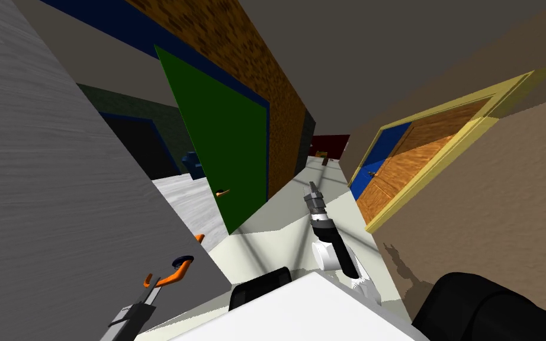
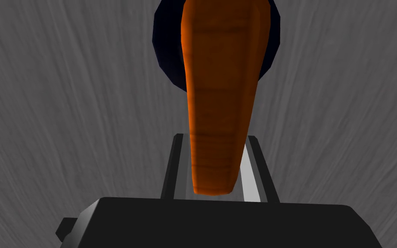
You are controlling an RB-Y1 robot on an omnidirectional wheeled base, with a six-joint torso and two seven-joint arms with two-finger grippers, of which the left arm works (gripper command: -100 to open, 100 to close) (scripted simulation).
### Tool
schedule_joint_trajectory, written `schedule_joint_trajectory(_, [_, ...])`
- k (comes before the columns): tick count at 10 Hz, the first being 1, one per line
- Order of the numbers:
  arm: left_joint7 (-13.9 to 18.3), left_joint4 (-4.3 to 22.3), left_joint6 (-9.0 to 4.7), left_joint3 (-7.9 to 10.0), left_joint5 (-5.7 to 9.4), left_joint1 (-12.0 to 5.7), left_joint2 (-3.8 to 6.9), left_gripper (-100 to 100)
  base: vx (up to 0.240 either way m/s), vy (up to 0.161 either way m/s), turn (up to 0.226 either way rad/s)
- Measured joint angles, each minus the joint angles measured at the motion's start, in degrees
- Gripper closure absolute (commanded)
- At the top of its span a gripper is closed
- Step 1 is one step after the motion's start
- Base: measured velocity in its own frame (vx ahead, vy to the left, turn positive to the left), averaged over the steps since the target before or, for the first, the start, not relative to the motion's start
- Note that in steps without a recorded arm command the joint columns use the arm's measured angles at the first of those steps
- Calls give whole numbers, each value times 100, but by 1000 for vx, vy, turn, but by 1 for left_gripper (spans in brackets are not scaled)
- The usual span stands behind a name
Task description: Pull the door open
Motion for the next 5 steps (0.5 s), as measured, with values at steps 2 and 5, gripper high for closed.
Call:
schedule_joint_trajectory(2, [53, -52, -78, -44, -31, 104, 29, 100, -211, 59, -129])
schedule_joint_trajectory(5, [88, 65, -269, -85, -62, 156, 48, 100, -213, 59, -161])
